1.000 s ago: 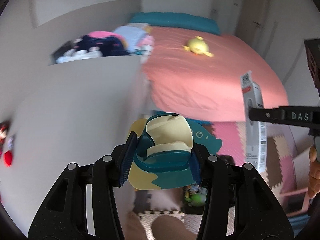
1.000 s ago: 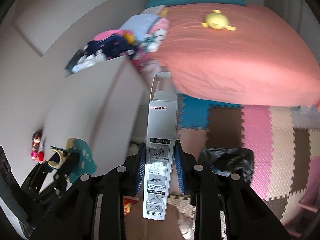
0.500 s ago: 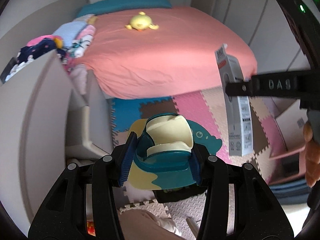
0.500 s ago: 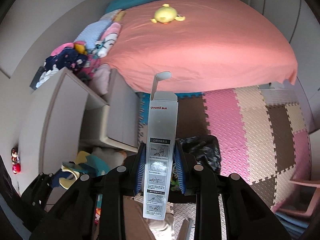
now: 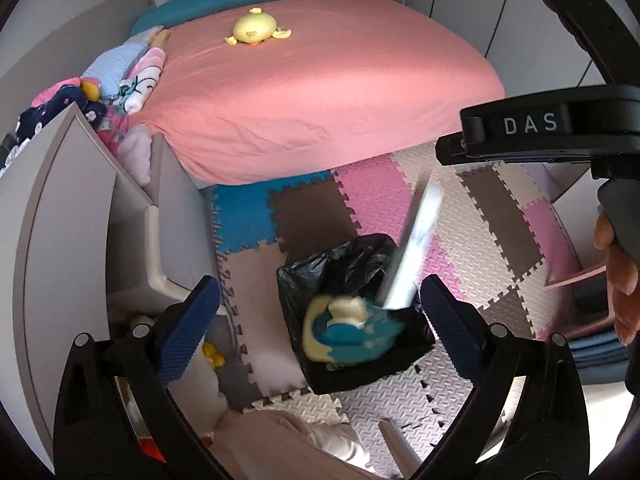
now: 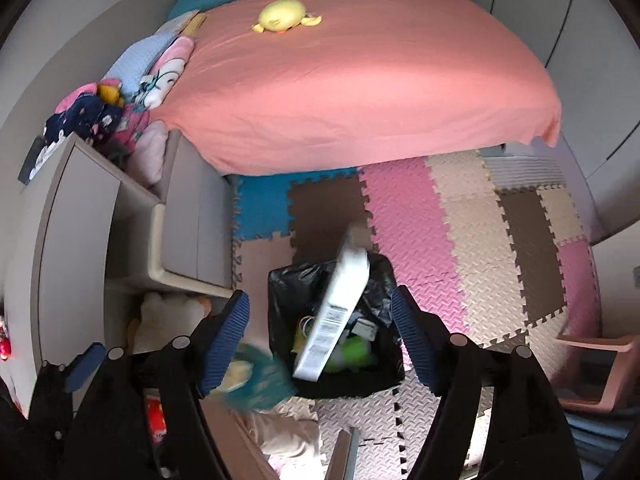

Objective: Collect trash
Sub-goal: 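Carry the toy and box over the trash bag and open both tools, then move both open tools back over the table toward the seahorse and heart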

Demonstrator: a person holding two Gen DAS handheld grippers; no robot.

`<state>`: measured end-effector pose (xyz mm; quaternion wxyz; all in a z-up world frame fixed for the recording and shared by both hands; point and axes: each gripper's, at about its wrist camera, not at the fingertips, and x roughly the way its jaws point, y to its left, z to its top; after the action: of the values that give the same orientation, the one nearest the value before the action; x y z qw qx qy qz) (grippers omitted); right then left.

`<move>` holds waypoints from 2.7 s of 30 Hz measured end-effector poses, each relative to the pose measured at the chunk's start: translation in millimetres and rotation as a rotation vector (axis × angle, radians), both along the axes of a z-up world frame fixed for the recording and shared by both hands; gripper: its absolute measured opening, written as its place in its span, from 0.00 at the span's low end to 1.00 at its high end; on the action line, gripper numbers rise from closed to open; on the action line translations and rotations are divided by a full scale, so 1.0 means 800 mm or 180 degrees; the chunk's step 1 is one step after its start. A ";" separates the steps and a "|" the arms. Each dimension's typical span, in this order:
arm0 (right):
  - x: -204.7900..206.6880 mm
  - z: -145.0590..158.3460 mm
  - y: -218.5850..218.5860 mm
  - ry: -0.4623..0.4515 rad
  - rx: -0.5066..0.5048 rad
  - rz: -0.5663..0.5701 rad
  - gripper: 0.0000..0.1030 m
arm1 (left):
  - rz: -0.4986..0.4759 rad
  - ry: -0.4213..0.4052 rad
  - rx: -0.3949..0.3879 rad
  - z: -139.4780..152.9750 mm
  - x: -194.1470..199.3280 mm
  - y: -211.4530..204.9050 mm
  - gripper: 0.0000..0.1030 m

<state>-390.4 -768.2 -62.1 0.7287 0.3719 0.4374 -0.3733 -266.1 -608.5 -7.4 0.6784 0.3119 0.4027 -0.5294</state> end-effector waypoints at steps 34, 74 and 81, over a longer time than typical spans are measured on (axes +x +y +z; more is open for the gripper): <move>0.120 0.076 0.072 -0.0129 -0.0212 0.0681 0.72 | 0.0426 0.0066 -0.0239 0.053 0.093 0.072 0.94; 0.500 0.152 0.505 -0.0598 -0.0273 0.3299 0.72 | 0.3401 -0.0192 -0.0392 0.101 0.369 0.573 0.94; 0.562 0.138 0.586 -0.0477 -0.0356 0.3666 0.72 | 0.3912 -0.0195 -0.0415 0.103 0.404 0.657 0.94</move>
<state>59.0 -299.1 48.1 0.8618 0.0604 0.4960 0.0879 56.9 -82.9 74.7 0.8882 -0.0041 0.4559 -0.0562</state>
